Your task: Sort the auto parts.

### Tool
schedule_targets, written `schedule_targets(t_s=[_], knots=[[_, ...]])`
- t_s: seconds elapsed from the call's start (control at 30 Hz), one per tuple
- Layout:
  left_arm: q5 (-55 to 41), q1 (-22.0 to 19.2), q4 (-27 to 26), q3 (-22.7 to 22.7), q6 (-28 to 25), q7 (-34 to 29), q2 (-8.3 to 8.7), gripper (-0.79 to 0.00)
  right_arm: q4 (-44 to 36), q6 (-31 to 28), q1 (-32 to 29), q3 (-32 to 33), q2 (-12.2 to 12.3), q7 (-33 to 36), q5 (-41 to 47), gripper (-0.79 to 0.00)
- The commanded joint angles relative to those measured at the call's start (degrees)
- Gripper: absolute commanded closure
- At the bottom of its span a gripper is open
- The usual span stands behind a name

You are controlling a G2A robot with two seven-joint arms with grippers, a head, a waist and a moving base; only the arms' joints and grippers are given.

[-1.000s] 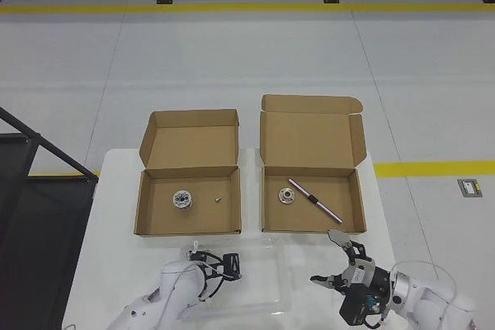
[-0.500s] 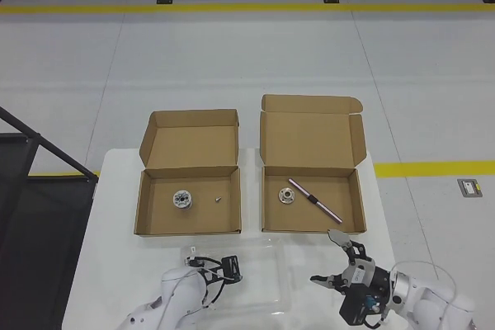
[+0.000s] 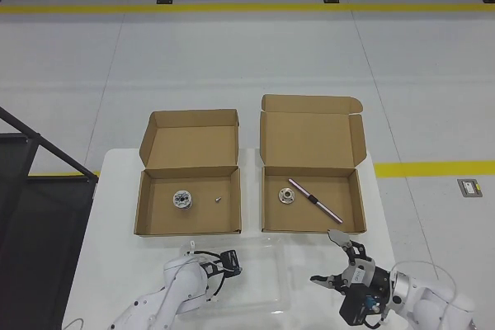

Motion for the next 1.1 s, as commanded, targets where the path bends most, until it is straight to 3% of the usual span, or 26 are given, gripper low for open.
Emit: schedule_targets(t_s=[0.0,0.2,0.33,0.7,0.8,1.07], knots=[[-0.25,0.03,-0.42,-0.04,-0.02,0.01,0.24,-0.471,0.0,0.0,0.0,0.0,0.0,0.0,0.0,-0.785],[-0.57,-0.23,-0.86,0.65,0.02,-0.02,0.97,-0.453,0.0,0.0,0.0,0.0,0.0,0.0,0.0,-0.785],[-0.9,-0.7,-0.33,1.49,0.06,-0.06,1.18,-0.372,0.0,0.0,0.0,0.0,0.0,0.0,0.0,-0.785],[-1.77,-1.78,-0.01,2.77,0.97,-0.97,1.74,-0.345,0.0,0.0,0.0,0.0,0.0,0.0,0.0,-0.785],[-2.04,-2.03,-0.12,2.99,1.21,-1.21,1.87,-0.215,0.0,0.0,0.0,0.0,0.0,0.0,0.0,-0.785],[-2.52,-2.42,-0.44,3.58,1.8,-1.8,2.16,-0.185,0.0,0.0,0.0,0.0,0.0,0.0,0.0,-0.785]])
